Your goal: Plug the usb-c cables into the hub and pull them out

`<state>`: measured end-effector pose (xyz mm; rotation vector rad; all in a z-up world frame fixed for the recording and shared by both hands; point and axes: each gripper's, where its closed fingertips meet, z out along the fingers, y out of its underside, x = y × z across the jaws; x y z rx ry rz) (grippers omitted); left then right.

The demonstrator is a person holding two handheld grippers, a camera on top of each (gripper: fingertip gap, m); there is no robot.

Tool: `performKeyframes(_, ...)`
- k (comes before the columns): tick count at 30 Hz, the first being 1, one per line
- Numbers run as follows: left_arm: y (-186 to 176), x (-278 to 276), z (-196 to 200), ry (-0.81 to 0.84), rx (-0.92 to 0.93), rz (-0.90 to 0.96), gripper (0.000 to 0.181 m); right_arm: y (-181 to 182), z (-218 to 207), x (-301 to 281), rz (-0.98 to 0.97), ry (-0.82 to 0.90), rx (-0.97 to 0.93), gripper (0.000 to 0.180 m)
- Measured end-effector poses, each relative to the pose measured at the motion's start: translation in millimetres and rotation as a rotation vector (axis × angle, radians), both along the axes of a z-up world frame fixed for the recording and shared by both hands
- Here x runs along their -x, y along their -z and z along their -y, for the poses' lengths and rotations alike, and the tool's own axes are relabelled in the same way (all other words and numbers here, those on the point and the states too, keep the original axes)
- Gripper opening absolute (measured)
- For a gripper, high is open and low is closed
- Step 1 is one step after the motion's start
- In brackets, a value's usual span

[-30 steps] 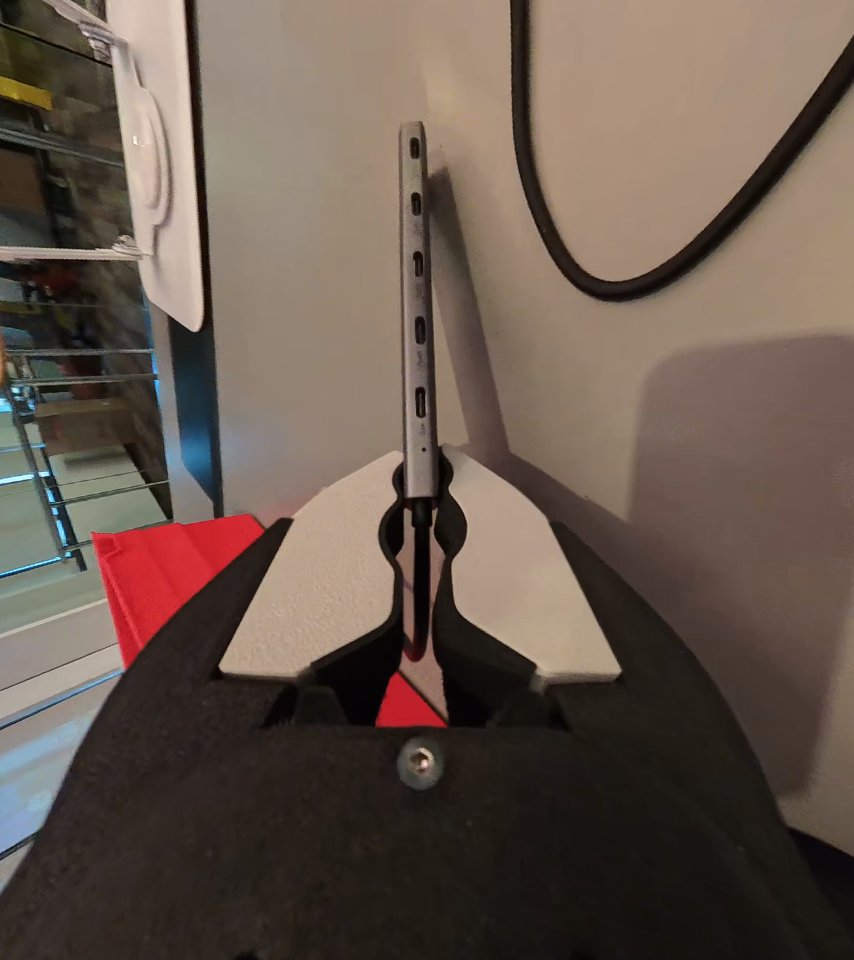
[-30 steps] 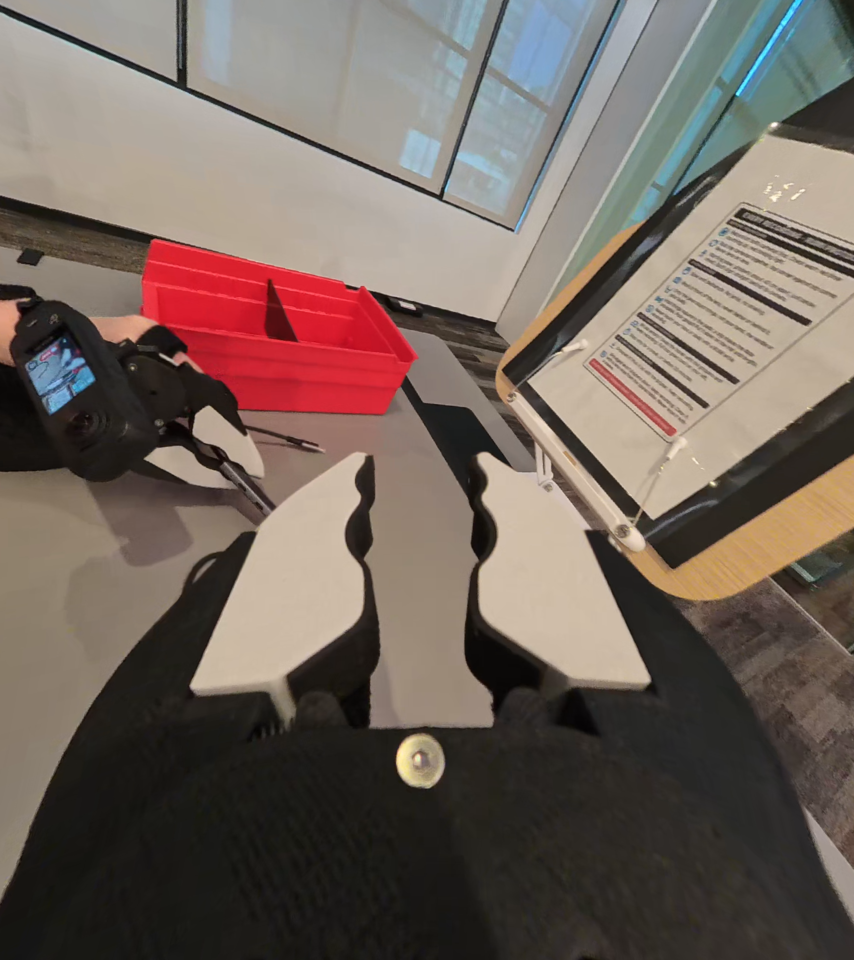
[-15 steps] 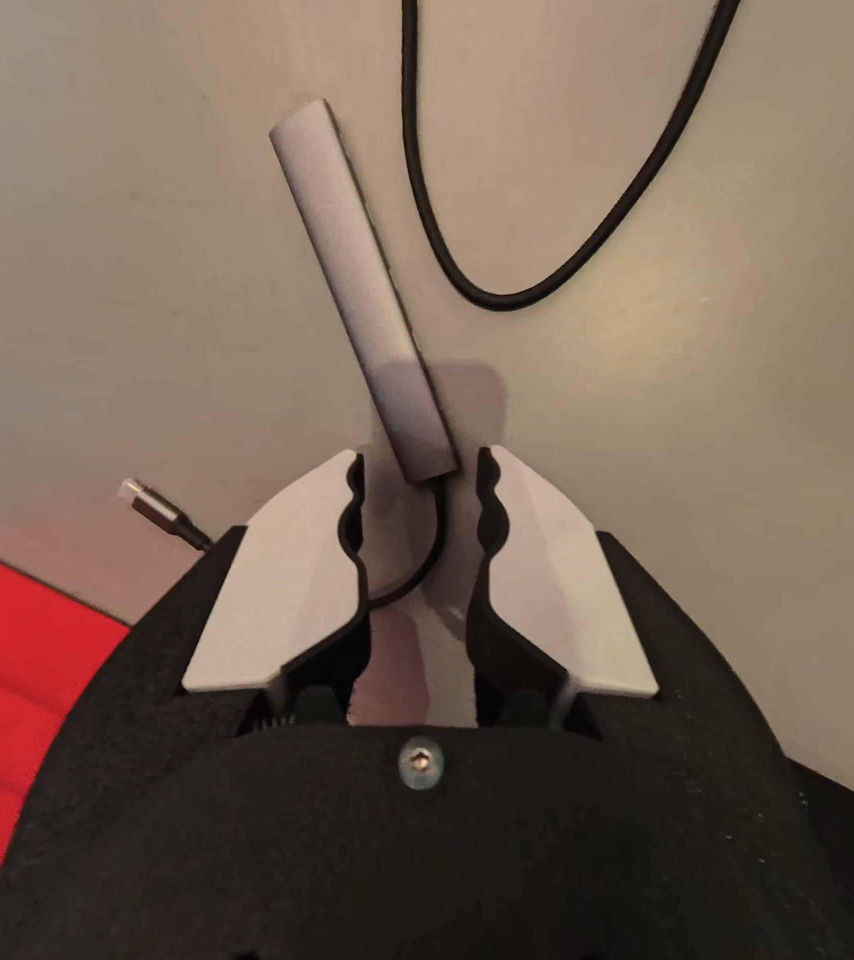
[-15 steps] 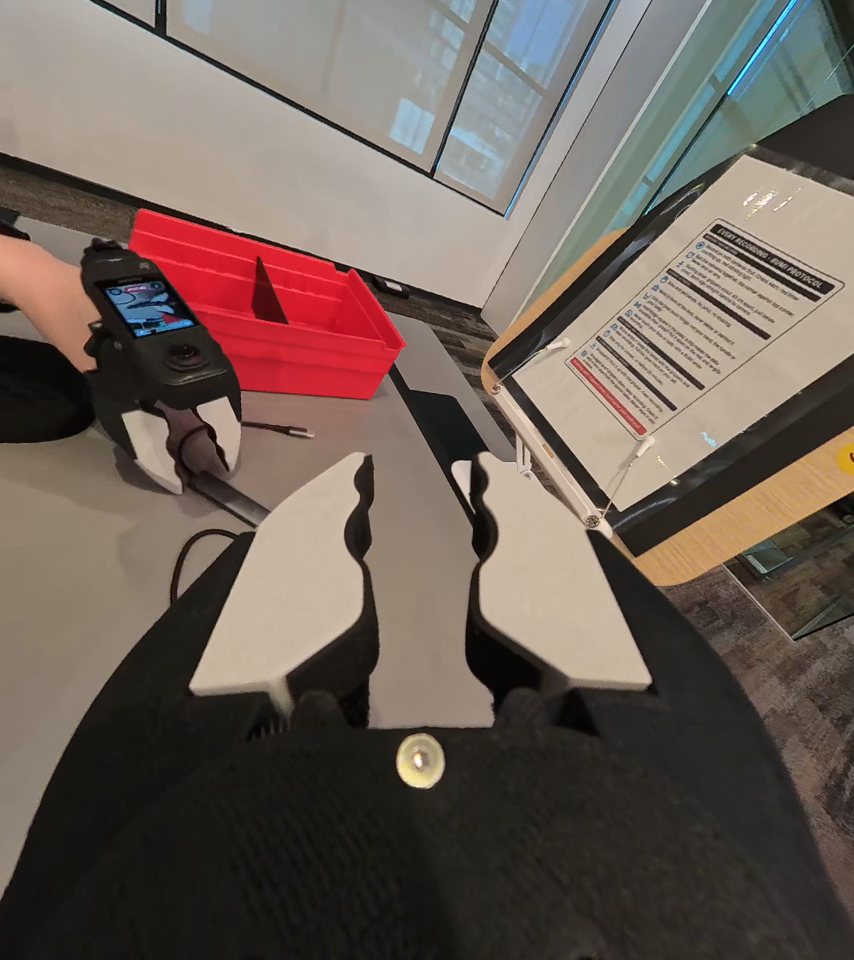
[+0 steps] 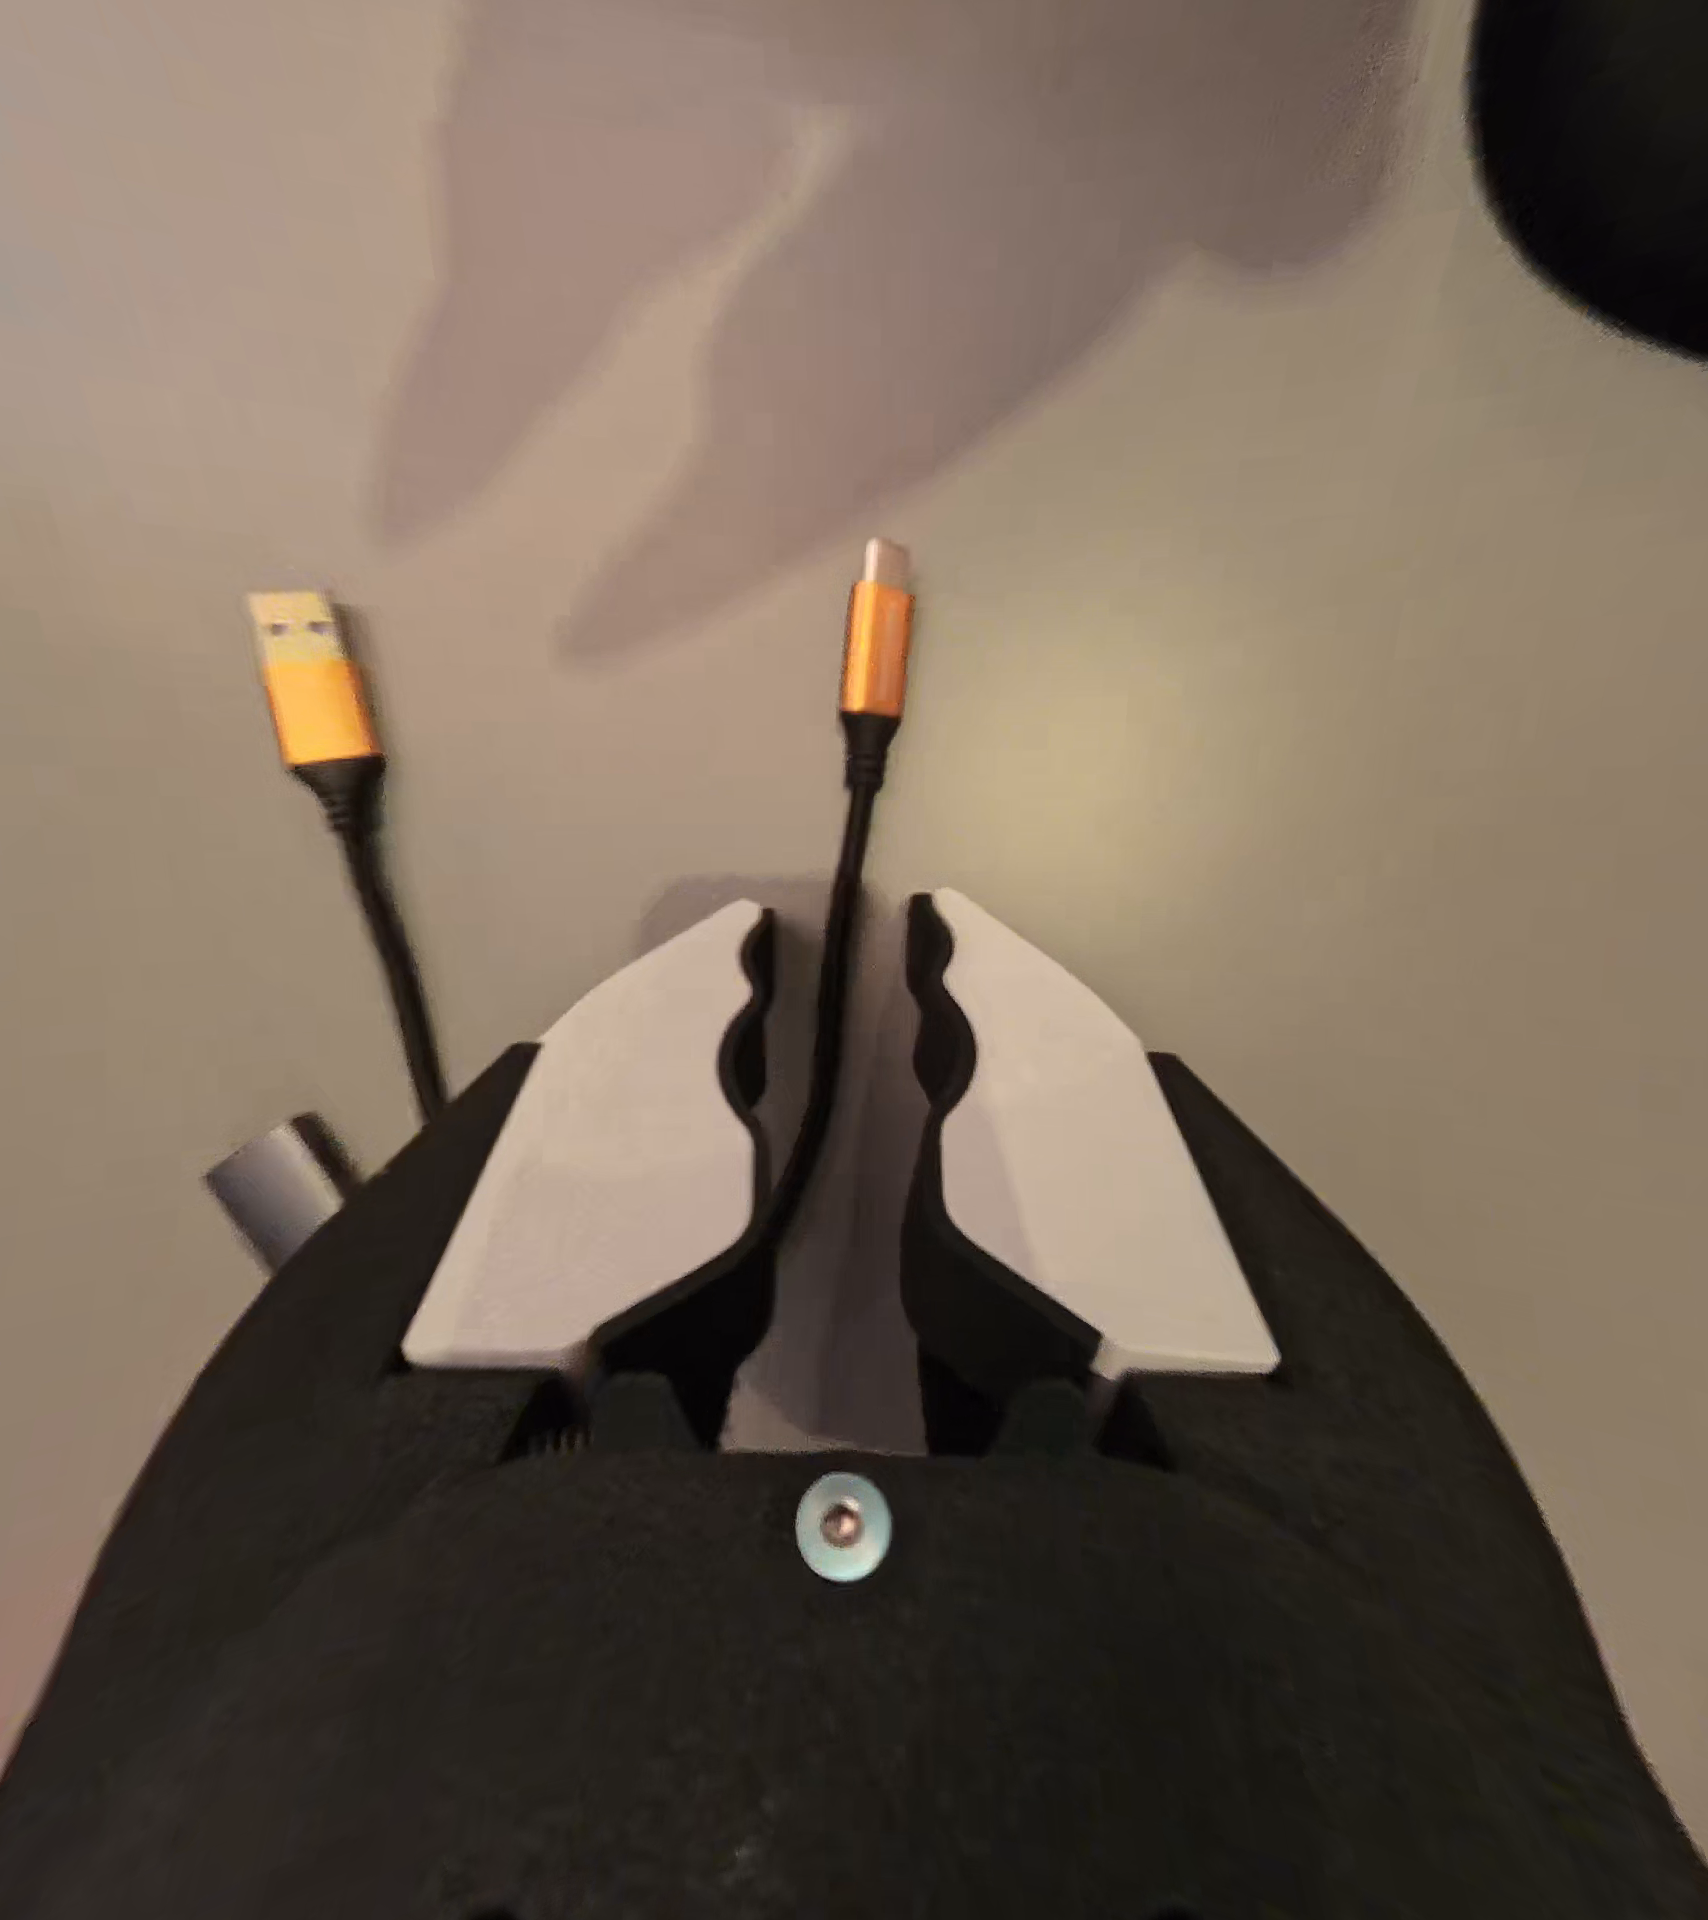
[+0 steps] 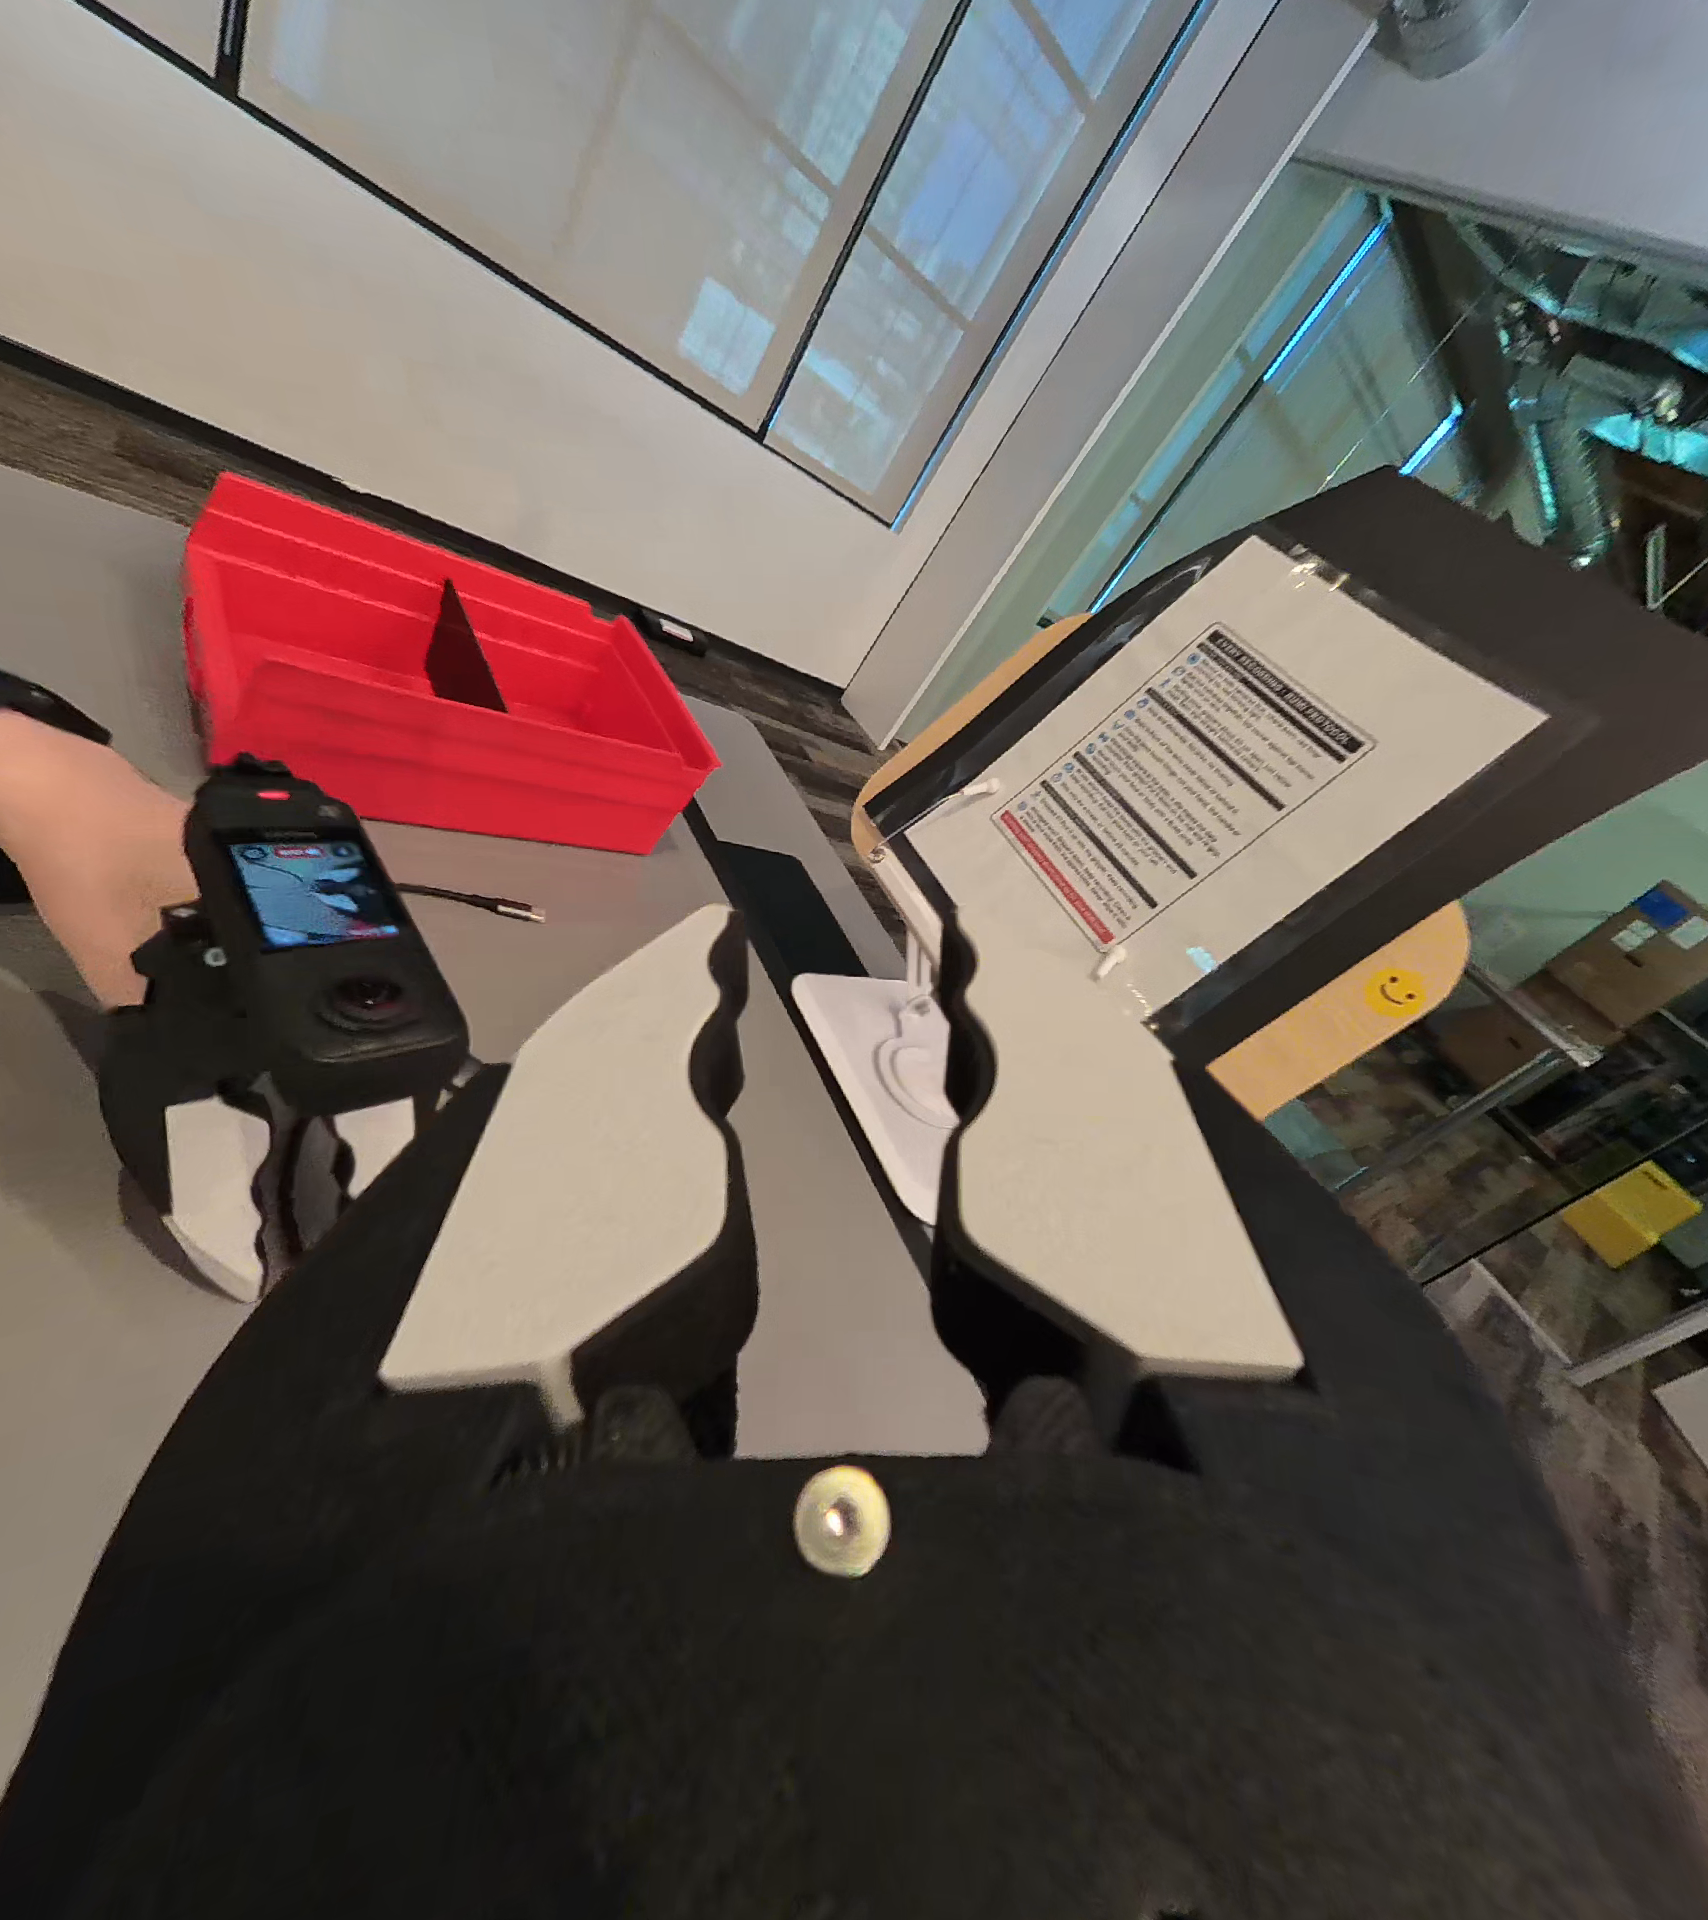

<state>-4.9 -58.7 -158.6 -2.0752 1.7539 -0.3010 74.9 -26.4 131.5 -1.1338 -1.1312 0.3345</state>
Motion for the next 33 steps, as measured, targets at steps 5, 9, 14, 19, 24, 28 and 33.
performKeyframes(5, 0.2, -7.1, 4.1, 0.028, 0.08, -0.004, 0.003, -6.2, 3.1, -8.2, -0.013, 0.012, -0.027, 0.036)
performKeyframes(9, -37.9, -15.9, -1.5, -0.007, 0.131, 0.196, 0.002, -13.1, -1.3, -13.7, -0.064, 0.027, -0.044, 0.036)
performKeyframes(14, -146.9, -19.9, -23.5, -0.064, 0.214, 0.667, 0.003, -37.6, -15.6, -22.1, -0.295, 0.062, -0.016, 0.036)
performKeyframes(19, -240.5, 1.1, -37.5, -0.032, 0.171, 1.024, 0.002, -41.1, -26.5, 1.0, -0.524, -0.067, 0.207, 0.039)
performKeyframes(24, -257.7, 19.0, -39.5, -0.041, 0.077, 1.096, 0.002, -18.7, -23.6, 68.6, -0.593, -0.318, 0.543, 0.044)
performKeyframes(28, -249.0, 23.7, -46.9, -0.065, 0.032, 1.044, 0.002, 15.4, -37.7, 101.2, -0.519, -0.267, 0.668, 0.044)
performKeyframes(33, -240.0, 21.0, -53.1, -0.08, -0.044, 0.972, 0.002, 35.6, -37.9, 119.5, -0.479, -0.314, 0.785, 0.013)
